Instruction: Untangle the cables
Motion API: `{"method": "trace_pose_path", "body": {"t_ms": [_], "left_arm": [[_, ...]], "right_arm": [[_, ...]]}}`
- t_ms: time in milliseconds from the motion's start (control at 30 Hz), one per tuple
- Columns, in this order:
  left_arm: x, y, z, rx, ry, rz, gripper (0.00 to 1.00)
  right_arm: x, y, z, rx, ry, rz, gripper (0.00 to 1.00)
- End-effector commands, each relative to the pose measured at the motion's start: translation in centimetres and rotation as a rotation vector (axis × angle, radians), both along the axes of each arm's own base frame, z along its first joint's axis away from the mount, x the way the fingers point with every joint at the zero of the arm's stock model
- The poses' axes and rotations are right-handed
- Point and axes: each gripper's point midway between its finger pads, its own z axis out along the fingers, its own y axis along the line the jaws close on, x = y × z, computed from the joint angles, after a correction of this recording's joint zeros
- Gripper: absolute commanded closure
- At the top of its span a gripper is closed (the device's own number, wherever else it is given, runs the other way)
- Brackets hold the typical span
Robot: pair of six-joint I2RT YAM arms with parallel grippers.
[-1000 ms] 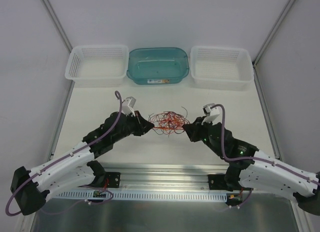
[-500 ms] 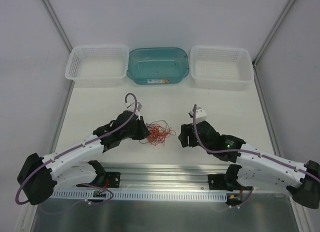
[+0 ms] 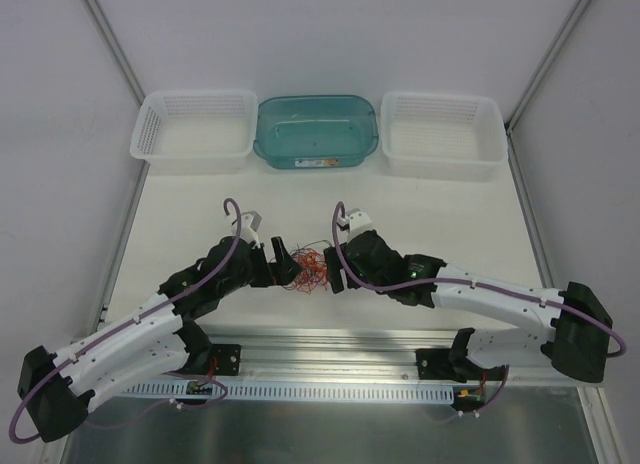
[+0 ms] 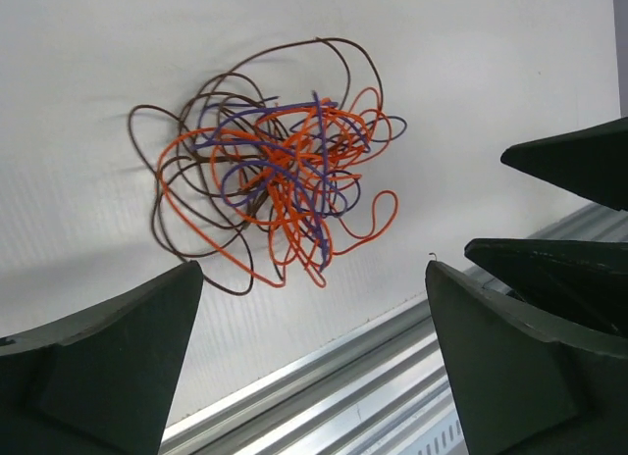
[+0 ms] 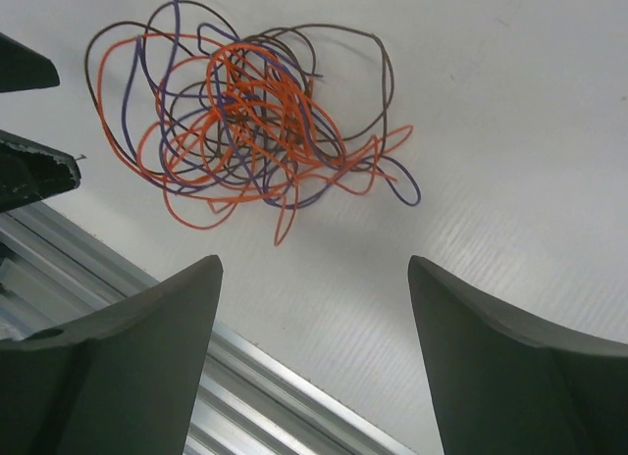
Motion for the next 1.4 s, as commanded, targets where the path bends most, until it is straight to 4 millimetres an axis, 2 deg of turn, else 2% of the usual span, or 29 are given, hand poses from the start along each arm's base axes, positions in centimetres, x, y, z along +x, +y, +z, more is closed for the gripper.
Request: {"method": "trace_pose_path", "body": {"t_ms": [0,33,167,200,300,333,400,433,533,600,700,733,767,800,833,933,967,1000,1067,1100,1167,1200,1367], "left_arm": [[0.1,3.0,-1.2,0.041,0.014,0.142,0.01],[0.2,3.8,-1.9,0.063,0.016,0.181,0.01],[-0.1,5.0,-3.1,0.051,0.046,0.249,0.01],[-0.2,5.3,-3.6,0.057,0.055,0.256,0.01],[-0.4,5.8,-4.1,0.062,0.070,0.272,0.01],[-0.4,6.1,-4.3,0.065,0.076,0.282,0.01],[-0.5,6.4,-4.5,0.064,0.077,0.290,0.01],[-0.5,6.6,-4.5,0.065,0.078,0.295,0.01],[-0.5,6.9,-4.7,0.062,0.077,0.305,0.01],[-0.6,7.0,-5.0,0.065,0.083,0.303,0.01],[-0.7,7.0,-5.5,0.079,0.096,0.299,0.01],[-0.7,7.0,-5.7,0.085,0.102,0.299,0.01],[-0.8,7.1,-5.9,0.092,0.109,0.298,0.01],[-0.7,7.0,-5.8,0.092,0.108,0.297,0.01],[-0.8,7.0,-5.8,0.099,0.109,0.292,0.01],[-0.6,7.0,-5.5,0.103,0.102,0.290,0.01],[-0.5,6.9,-5.4,0.100,0.099,0.291,0.01],[-0.4,6.9,-5.2,0.100,0.094,0.292,0.01],[-0.2,7.0,-5.1,0.105,0.089,0.297,0.02],[-0.2,6.9,-5.0,0.103,0.087,0.297,0.02],[-0.1,6.6,-4.9,0.100,0.094,0.285,0.02],[-0.1,6.4,-4.9,0.097,0.096,0.278,0.02],[0.0,4.3,-4.5,0.052,0.111,0.201,0.03]], "right_arm": [[1.2,3.3,2.9,0.067,-0.056,0.047,0.19],[1.3,3.7,2.9,0.059,-0.055,0.058,0.19],[2.1,6.2,3.1,0.078,-0.048,0.079,0.17],[2.2,7.0,2.1,0.067,-0.031,0.089,0.16],[2.4,8.8,1.2,0.062,-0.002,0.113,0.15],[2.5,9.2,-0.4,0.030,0.021,0.115,0.14],[2.6,10.2,-1.5,0.019,0.047,0.125,0.14],[2.7,10.4,-3.3,-0.016,0.070,0.119,0.14],[3.5,10.2,-5.5,-0.068,0.072,0.072,0.16],[3.8,9.8,-7.0,-0.108,0.067,0.055,0.20],[4.1,9.3,-7.7,-0.136,0.056,0.048,0.36],[4.2,9.1,-7.7,-0.142,0.050,0.041,0.59],[4.2,8.7,-7.3,-0.134,0.040,0.033,0.72],[4.3,8.4,-6.9,-0.127,0.028,0.019,0.94],[4.2,8.1,-6.4,-0.116,0.020,0.017,0.99],[3.6,7.4,-3.0,-0.045,-0.023,0.044,0.99],[3.3,6.8,-2.6,-0.041,-0.028,0.048,0.99],[3.3,6.3,0.4,0.019,-0.068,0.043,0.99],[3.1,5.0,2.3,0.044,-0.106,0.031,0.99],[2.9,4.5,4.7,0.099,-0.139,0.030,0.99],[2.4,3.7,6.3,0.133,-0.164,0.045,0.99],[2.1,3.2,8.0,0.176,-0.189,0.050,0.99],[1.0,1.9,10.5,0.246,-0.221,0.072,0.99]]}}
